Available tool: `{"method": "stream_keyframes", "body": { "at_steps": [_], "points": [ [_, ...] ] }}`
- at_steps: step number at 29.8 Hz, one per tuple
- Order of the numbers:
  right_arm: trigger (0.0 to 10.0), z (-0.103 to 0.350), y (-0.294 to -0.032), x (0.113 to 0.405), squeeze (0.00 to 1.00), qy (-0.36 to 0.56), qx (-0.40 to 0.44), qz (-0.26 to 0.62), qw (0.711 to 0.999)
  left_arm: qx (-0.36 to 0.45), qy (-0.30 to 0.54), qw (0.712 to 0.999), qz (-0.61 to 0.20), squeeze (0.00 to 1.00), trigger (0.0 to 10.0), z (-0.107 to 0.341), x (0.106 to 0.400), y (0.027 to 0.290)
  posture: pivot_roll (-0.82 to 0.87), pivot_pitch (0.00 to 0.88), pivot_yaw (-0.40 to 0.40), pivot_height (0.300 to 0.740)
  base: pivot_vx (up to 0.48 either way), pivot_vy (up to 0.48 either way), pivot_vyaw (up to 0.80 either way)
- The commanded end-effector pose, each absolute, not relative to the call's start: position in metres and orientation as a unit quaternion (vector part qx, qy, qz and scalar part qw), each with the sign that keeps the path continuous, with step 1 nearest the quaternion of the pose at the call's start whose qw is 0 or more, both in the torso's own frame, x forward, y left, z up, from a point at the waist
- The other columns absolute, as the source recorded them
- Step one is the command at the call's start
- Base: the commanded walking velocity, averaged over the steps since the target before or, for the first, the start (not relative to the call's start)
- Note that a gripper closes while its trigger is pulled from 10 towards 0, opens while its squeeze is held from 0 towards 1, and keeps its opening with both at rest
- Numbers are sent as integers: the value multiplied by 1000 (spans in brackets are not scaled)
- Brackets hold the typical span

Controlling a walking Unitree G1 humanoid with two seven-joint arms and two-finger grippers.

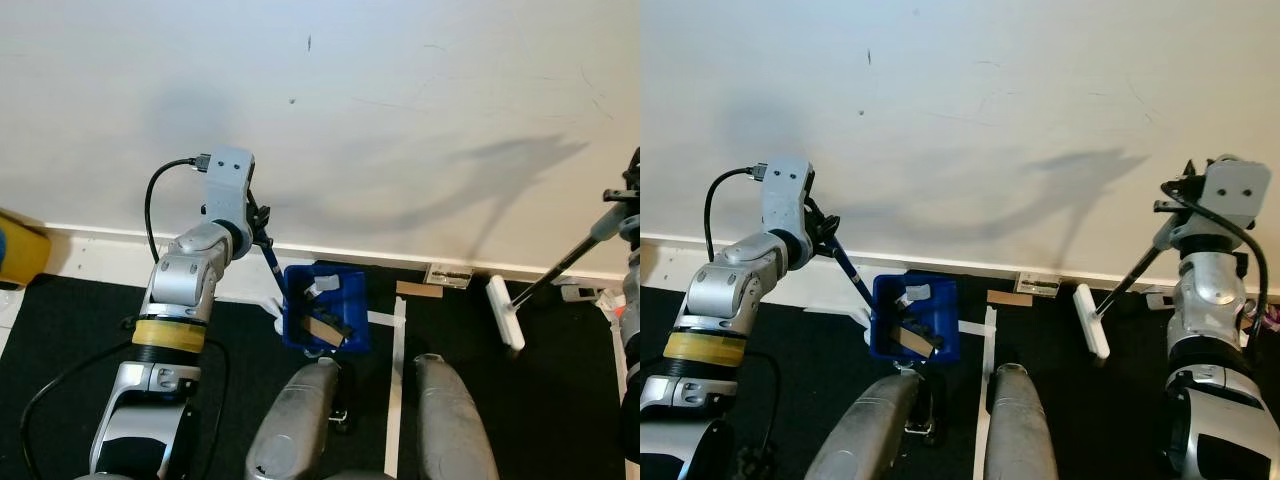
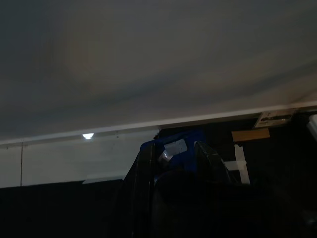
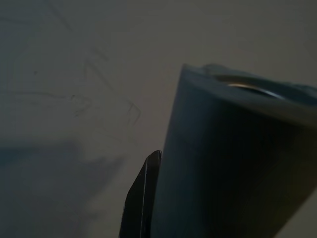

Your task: Sweep floor

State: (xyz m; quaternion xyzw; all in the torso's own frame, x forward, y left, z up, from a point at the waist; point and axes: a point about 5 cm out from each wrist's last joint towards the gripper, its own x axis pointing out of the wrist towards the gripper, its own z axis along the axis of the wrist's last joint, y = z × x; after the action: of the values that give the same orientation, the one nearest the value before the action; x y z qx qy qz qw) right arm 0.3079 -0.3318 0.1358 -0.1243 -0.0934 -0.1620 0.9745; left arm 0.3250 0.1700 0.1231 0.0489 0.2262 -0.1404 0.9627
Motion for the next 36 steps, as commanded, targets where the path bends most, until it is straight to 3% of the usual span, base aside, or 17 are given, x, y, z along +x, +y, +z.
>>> {"method": "stream_keyframes", "body": {
  "at_steps": [1, 19, 36],
  "points": [
    [10000, 138, -329, 309, 0, -103, -136, -160, 972, 40, 258, 953, -155, 0, 10000, 112, 317, 172, 103, 268, 111, 740, 0, 0, 0],
    [10000, 155, -330, 318, 0, -124, -170, -168, 963, 47, 264, 951, -155, 0, 10000, 116, 310, 175, 132, 282, 129, 740, 0, 0, 0],
    [10000, 147, -301, 338, 0, -102, -125, -149, 976, 50, 264, 951, -155, 0, 10000, 122, 303, 179, 177, 292, 129, 740, 0, 0, 0]
  ]
}}
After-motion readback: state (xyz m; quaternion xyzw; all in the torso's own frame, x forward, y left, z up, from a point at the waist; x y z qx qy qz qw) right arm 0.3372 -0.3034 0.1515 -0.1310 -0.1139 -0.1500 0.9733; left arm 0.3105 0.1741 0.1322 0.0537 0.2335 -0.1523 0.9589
